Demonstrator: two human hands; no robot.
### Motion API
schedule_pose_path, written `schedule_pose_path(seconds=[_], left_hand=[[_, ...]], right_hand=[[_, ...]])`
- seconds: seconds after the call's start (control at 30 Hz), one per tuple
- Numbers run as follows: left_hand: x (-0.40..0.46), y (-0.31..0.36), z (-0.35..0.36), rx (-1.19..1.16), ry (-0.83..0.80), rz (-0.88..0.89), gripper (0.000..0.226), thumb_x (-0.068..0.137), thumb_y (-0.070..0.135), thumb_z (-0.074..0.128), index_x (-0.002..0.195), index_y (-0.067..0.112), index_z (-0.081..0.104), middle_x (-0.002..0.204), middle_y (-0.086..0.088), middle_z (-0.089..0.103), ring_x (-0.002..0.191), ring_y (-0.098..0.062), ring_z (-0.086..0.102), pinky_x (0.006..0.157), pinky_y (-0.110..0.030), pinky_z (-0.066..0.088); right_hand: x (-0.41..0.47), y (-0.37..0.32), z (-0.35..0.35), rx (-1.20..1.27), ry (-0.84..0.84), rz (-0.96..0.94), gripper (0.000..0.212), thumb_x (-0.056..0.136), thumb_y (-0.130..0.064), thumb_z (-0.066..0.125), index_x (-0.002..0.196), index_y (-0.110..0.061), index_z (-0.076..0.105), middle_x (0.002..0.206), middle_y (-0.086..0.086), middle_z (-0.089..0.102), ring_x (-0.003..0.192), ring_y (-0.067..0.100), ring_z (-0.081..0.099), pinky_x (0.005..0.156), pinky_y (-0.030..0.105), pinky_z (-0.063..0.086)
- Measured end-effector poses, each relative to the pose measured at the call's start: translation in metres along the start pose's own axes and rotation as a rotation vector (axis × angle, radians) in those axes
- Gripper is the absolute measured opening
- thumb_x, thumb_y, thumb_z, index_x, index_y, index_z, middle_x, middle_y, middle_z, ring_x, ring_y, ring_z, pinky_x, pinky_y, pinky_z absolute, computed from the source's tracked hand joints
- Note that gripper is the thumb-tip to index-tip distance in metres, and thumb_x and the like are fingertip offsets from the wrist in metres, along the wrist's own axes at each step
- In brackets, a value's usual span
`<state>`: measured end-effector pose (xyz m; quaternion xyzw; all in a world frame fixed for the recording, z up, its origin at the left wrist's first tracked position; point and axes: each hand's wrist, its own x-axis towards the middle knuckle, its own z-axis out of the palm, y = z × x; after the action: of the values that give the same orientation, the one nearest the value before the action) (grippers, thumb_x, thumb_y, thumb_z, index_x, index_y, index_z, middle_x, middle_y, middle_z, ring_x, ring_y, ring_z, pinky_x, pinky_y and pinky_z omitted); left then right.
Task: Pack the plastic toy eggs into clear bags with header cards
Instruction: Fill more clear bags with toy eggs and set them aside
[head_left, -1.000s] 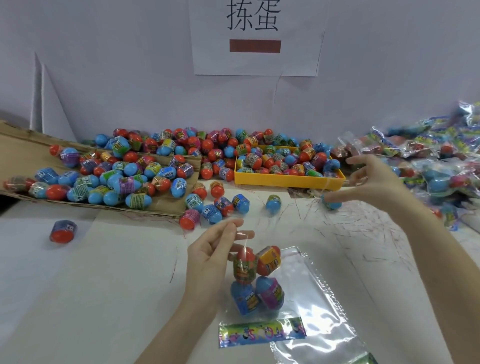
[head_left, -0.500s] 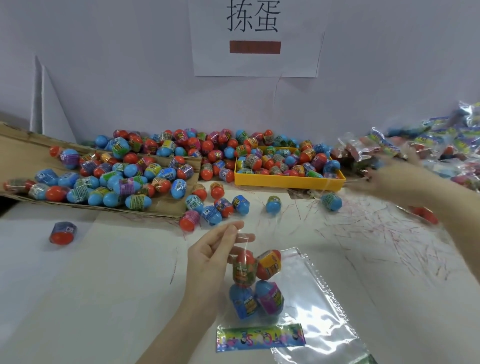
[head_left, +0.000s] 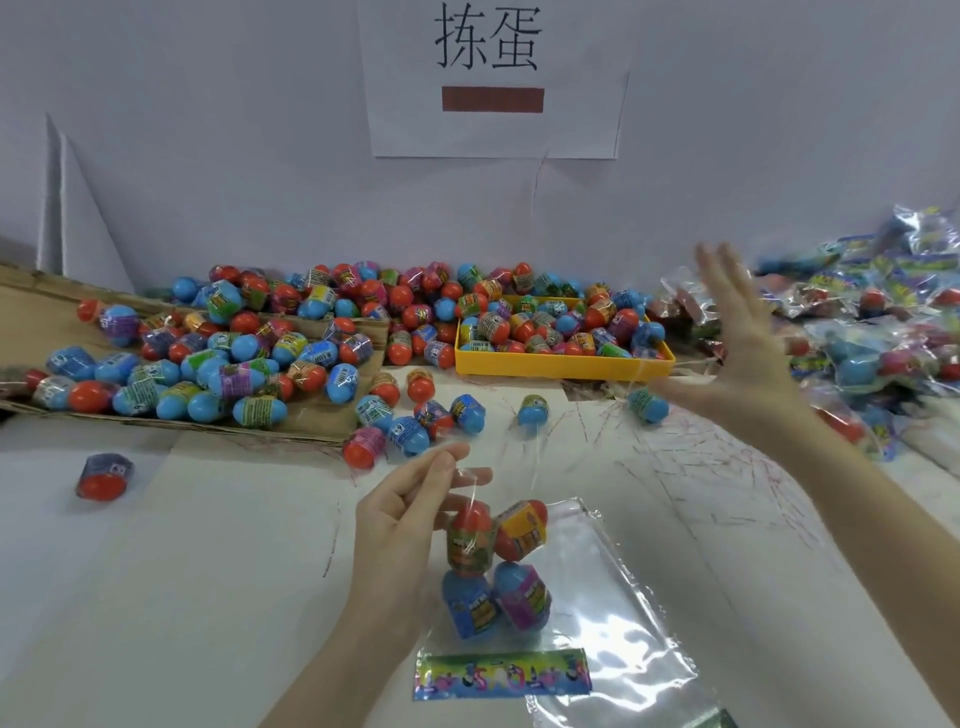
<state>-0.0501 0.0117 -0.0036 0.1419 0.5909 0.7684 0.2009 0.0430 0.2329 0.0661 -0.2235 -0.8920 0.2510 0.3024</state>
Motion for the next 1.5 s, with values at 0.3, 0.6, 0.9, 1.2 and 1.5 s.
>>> schedule_pose_path(seconds=[0.3, 0.6, 0.9, 1.2, 1.5], left_hand=[[-0.001, 0.003, 0.000, -0.054, -0.031, -0.053, 0.020, 0.091, 0.018, 0.047, 0.093, 0.020, 0.067, 0.080, 0.004, 0.074, 0.059, -0.005, 0.064, 0.050, -0.015, 0.051], [0.005, 0.000, -0.012, 0.119, -0.080, -0.125, 0.055, 0.054, 0.045, 0.067, 0.104, 0.021, 0.066, 0.097, 0.004, 0.072, 0.088, -0.010, 0.067, 0.071, -0.020, 0.053], [0.009, -0.002, -0.020, 0.063, -0.071, -0.145, 0.030, 0.059, 0.027, 0.071, 0.084, 0.012, 0.075, 0.086, -0.007, 0.075, 0.076, -0.016, 0.069, 0.064, -0.020, 0.056], [0.013, 0.005, -0.026, 0.090, -0.118, -0.153, 0.019, 0.055, 0.030, 0.069, 0.068, 0.019, 0.077, 0.072, -0.002, 0.073, 0.065, -0.004, 0.066, 0.052, -0.015, 0.050], [0.016, 0.009, -0.039, 0.173, -0.196, -0.029, 0.013, 0.054, 0.015, 0.072, 0.064, 0.022, 0.077, 0.064, -0.006, 0.072, 0.059, -0.010, 0.068, 0.054, -0.014, 0.051]], right_hand=[[-0.048, -0.019, 0.062, 0.773, -0.707, 0.295, 0.055, 0.064, -0.031, 0.070, 0.116, -0.018, 0.058, 0.100, 0.001, 0.072, 0.092, 0.016, 0.068, 0.078, 0.022, 0.053], [-0.055, -0.022, 0.064, 0.988, -0.535, 0.377, 0.041, 0.062, -0.018, 0.068, 0.100, -0.004, 0.067, 0.092, 0.015, 0.072, 0.081, 0.021, 0.069, 0.069, 0.019, 0.053], [-0.060, -0.019, 0.055, 0.984, -0.527, 0.397, 0.034, 0.070, -0.016, 0.060, 0.101, -0.006, 0.068, 0.098, 0.010, 0.072, 0.090, 0.019, 0.068, 0.070, 0.018, 0.052], [-0.056, -0.018, 0.049, 0.846, -0.461, 0.371, 0.019, 0.060, -0.024, 0.070, 0.077, -0.025, 0.077, 0.078, 0.005, 0.073, 0.073, 0.009, 0.067, 0.065, 0.013, 0.050], [-0.058, -0.016, 0.048, 0.796, -0.413, 0.268, 0.017, 0.054, -0.013, 0.073, 0.067, -0.022, 0.077, 0.068, 0.007, 0.072, 0.060, 0.013, 0.067, 0.056, 0.016, 0.051]])
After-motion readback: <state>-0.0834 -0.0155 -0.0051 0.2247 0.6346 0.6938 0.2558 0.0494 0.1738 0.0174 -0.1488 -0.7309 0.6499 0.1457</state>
